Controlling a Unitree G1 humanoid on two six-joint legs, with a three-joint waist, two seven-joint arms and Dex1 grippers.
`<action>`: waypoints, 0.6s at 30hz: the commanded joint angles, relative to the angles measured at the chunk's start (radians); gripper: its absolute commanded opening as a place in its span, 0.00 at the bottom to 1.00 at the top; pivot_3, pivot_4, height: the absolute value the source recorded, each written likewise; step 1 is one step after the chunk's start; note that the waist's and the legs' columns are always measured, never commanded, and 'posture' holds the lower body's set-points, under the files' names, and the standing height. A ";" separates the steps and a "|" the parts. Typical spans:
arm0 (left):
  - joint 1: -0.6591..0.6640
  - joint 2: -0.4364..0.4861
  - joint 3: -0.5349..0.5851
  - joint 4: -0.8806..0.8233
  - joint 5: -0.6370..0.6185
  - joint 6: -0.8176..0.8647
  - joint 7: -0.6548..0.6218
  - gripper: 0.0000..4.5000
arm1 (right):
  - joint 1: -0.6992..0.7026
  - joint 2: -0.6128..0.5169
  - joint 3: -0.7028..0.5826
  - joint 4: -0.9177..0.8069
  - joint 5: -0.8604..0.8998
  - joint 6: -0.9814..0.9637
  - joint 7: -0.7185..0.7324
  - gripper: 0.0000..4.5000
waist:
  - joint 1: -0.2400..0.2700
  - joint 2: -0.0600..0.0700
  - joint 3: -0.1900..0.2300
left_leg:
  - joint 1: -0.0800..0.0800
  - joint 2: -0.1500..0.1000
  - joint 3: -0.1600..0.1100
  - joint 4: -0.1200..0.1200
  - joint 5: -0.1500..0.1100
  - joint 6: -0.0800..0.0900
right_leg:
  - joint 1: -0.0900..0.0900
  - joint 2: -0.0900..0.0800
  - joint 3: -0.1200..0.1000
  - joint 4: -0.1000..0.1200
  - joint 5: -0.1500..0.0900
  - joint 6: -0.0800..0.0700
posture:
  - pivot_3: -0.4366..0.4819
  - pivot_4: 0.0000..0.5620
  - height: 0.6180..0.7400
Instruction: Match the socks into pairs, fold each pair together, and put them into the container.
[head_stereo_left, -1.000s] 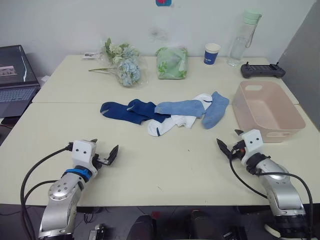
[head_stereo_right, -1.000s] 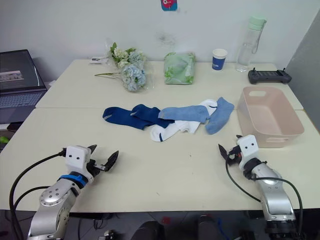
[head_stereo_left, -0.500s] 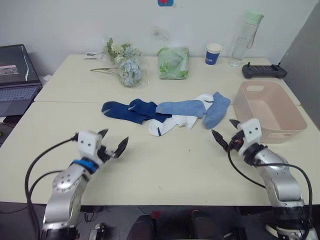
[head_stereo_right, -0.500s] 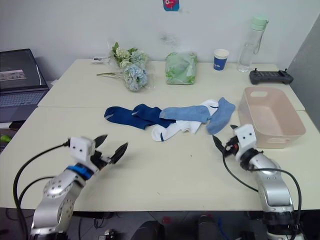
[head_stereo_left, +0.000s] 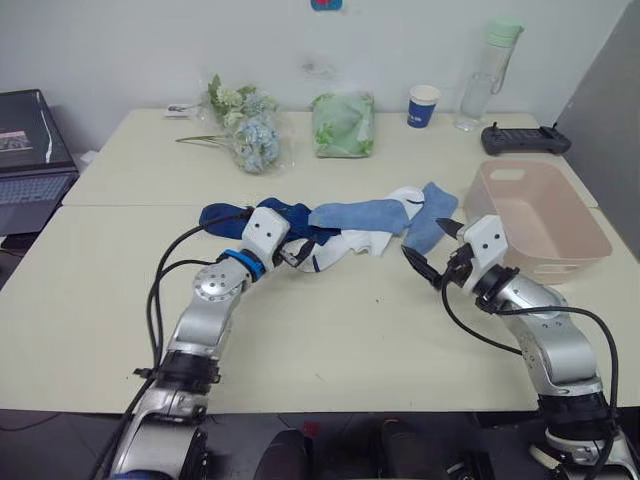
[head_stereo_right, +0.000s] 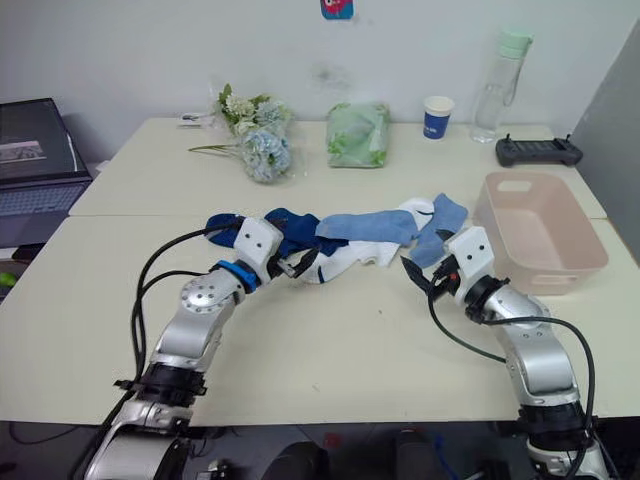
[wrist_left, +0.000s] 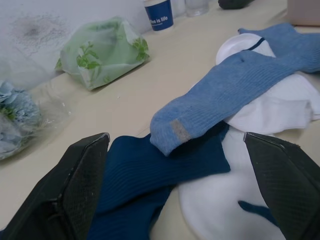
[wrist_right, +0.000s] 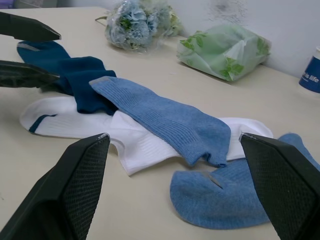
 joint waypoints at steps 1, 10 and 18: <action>-0.078 -0.036 -0.027 0.115 0.052 -0.096 0.047 1.00 | 0.005 0.001 -0.014 -0.029 -0.027 -0.033 -0.033 0.99 | 0.001 0.000 0.000 | 0.000 0.000 0.000 0.000 0.000 0.000 | 0.000 0.000 0.000 0.000 0.000 0.000 | 0.48 0.27 1.00; -0.224 -0.080 -0.043 0.415 0.138 -0.235 0.160 1.00 | 0.035 0.023 -0.015 -0.072 -0.040 -0.019 -0.086 0.99 | 0.000 0.000 0.000 | 0.000 0.000 0.000 0.000 0.000 0.000 | 0.000 0.000 -0.001 0.000 0.000 0.000 | 0.48 0.27 1.00; -0.320 -0.114 -0.008 0.588 0.127 -0.297 0.204 0.93 | 0.043 0.018 -0.010 -0.130 -0.044 0.022 -0.108 1.00 | 0.001 -0.001 0.000 | 0.000 -0.001 0.000 0.000 0.000 0.000 | 0.000 0.000 -0.001 0.000 0.000 0.000 | 0.48 0.27 1.00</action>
